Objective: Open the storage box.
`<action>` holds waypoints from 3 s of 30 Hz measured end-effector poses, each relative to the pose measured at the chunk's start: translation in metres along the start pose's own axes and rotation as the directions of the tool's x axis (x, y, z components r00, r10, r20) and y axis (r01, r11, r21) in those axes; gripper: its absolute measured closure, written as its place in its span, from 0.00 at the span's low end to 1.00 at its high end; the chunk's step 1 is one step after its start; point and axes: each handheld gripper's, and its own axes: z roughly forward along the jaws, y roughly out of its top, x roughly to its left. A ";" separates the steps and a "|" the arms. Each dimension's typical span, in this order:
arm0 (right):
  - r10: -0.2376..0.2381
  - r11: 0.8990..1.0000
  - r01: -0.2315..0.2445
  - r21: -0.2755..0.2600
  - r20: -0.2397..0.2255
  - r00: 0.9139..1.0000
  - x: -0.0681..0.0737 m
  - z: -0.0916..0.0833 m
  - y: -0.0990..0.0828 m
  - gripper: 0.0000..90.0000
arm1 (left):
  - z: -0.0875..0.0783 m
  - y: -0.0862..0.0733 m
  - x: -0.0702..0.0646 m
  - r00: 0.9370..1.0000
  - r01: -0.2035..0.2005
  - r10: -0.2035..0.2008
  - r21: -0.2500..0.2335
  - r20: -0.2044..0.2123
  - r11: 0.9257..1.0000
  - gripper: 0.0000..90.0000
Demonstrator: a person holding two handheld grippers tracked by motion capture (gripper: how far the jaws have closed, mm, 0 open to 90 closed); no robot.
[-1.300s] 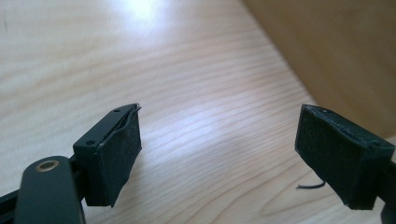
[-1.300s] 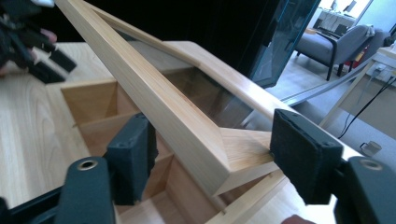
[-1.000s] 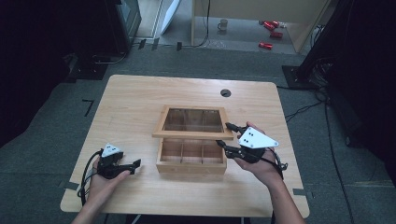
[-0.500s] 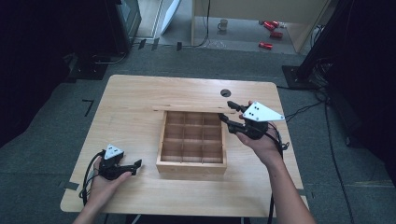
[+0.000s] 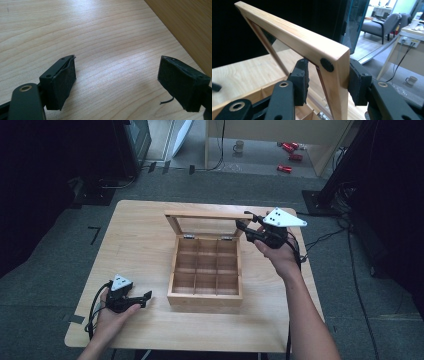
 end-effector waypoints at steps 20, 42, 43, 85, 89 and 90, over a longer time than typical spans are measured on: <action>0.242 0.970 -0.241 -0.029 0.047 0.969 -0.057 0.056 0.019 0.65 | 0.001 -0.001 -0.005 0.999 -0.036 0.036 0.008 -0.023 0.999 0.17; 0.425 0.904 -0.427 0.009 0.080 0.902 -0.101 0.103 0.015 0.68 | 0.002 -0.002 -0.008 0.999 -0.050 0.050 0.001 -0.013 0.999 0.17; 0.425 0.905 -0.426 0.005 0.079 0.902 -0.100 0.102 0.015 0.68 | 0.002 -0.002 -0.009 0.998 -0.055 0.055 0.002 -0.016 0.999 0.17; 0.345 0.912 -0.389 0.132 0.268 0.899 -0.031 -0.060 -0.068 0.00 | 0.006 -0.002 -0.016 0.991 -0.092 0.095 0.038 -0.089 0.995 0.07; 0.333 0.916 -0.380 0.129 0.284 0.899 -0.025 -0.077 -0.078 0.00 | 0.006 -0.002 -0.016 0.991 -0.092 0.095 0.038 -0.089 0.995 0.07; 0.333 0.916 -0.380 0.129 0.284 0.899 -0.025 -0.077 -0.078 0.00 | 0.006 -0.002 -0.016 0.991 -0.092 0.095 0.038 -0.089 0.995 0.07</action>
